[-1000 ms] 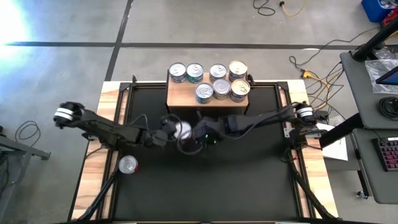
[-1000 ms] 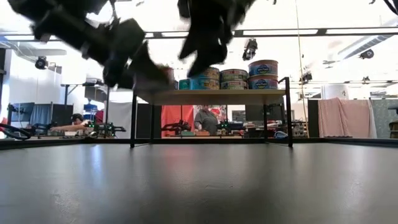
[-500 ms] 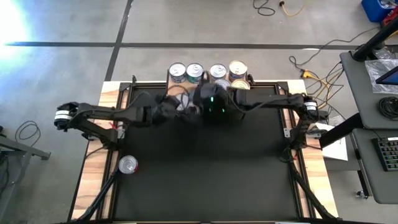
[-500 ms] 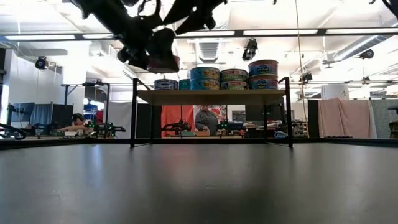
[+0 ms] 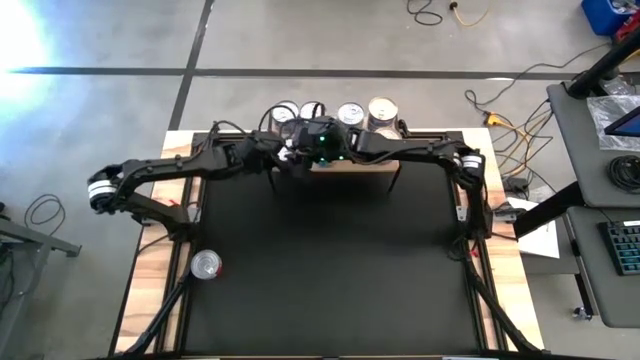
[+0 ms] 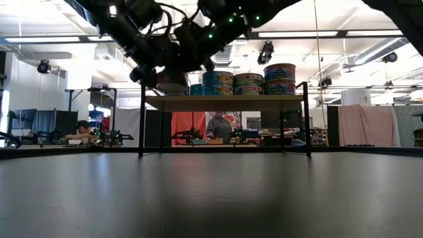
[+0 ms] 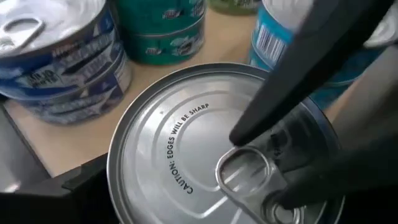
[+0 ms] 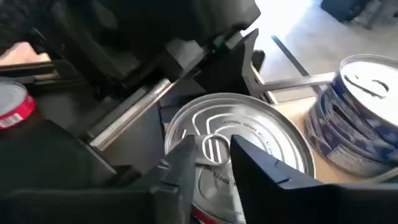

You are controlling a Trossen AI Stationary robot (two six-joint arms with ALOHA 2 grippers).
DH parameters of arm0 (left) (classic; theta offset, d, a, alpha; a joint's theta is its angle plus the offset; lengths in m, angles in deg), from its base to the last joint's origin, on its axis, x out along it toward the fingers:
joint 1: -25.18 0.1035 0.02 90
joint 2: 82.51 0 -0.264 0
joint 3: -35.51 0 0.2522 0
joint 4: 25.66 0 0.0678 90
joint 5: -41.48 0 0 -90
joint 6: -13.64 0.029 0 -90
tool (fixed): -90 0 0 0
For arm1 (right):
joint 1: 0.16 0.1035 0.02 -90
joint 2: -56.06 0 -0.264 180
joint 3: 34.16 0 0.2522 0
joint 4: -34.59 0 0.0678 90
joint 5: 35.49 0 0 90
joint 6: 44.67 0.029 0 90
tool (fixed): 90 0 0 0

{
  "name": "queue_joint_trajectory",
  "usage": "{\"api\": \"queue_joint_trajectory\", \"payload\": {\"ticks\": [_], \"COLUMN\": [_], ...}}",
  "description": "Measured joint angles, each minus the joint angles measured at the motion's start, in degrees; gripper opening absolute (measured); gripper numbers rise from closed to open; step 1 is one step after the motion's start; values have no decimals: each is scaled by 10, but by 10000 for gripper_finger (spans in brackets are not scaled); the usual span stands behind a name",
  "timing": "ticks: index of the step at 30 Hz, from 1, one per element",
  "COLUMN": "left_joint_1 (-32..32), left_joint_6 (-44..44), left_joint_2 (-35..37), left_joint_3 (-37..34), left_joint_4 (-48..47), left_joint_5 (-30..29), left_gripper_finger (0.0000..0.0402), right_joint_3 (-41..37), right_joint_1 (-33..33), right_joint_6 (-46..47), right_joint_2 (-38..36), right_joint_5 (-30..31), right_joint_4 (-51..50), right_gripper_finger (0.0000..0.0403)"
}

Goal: Stack canned seafood by type on shelf
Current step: Put the top red tuna can on the shelf

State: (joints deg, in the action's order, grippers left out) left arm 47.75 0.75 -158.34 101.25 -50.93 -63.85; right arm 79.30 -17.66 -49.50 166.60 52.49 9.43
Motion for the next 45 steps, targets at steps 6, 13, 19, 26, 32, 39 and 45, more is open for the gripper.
{"api": "queue_joint_trajectory", "payload": {"ticks": [6,13,19,26,32,39,45], "left_joint_1": [1,1,1,1,1,2,2], "left_joint_6": [23,67,86,89,58,90,124], "left_joint_2": [1,1,-15,-50,-95,-153,-175], "left_joint_3": [3,40,86,110,154,244,292], "left_joint_4": [-3,-38,-128,-156,-208,-334,-385], "left_joint_5": [16,14,32,31,-6,-27,40], "left_gripper_finger": [399,400,400,400,400,400,400], "right_joint_3": [1,3,3,0,-1,-2,-3], "right_joint_1": [-7,-16,-16,-17,-17,-15,-15], "right_joint_6": [7,4,2,-18,-39,-61,-59], "right_joint_2": [9,6,7,7,8,8,6], "right_joint_5": [2,-5,-17,-17,-24,-29,-32], "right_joint_4": [-1,-4,-14,-40,-63,-69,-87], "right_gripper_finger": [69,79,68,53,42,26,10]}}
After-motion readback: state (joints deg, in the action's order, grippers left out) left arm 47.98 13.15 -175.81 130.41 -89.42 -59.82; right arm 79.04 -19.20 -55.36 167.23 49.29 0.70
